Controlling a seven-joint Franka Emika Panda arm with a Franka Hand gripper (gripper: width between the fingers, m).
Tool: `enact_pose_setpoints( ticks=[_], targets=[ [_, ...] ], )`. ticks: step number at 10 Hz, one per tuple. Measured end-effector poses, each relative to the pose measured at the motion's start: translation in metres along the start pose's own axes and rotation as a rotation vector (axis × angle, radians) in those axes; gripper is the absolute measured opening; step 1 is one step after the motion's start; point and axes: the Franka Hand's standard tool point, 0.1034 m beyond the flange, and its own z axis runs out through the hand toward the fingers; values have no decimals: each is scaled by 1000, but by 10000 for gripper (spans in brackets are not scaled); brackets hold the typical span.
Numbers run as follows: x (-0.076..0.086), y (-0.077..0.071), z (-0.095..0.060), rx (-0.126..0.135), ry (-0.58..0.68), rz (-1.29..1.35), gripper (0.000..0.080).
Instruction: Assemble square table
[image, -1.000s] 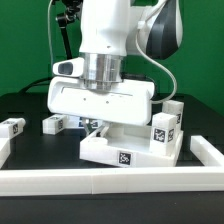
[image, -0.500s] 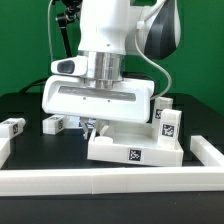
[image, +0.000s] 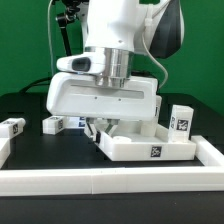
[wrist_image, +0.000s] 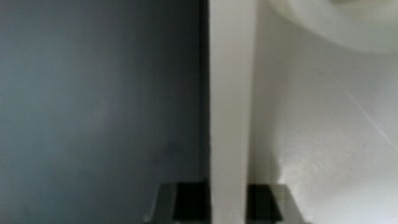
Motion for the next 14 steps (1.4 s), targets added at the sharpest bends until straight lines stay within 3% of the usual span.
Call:
enact_pose_setpoints(
  ticks=[6, 11, 14],
  targets=[
    [3, 6, -2, -21, -2, -308, 61],
    [44, -14, -10, -58, 17, -672, 61],
    [42, -9, -10, -71, 7, -833, 61]
  ],
)
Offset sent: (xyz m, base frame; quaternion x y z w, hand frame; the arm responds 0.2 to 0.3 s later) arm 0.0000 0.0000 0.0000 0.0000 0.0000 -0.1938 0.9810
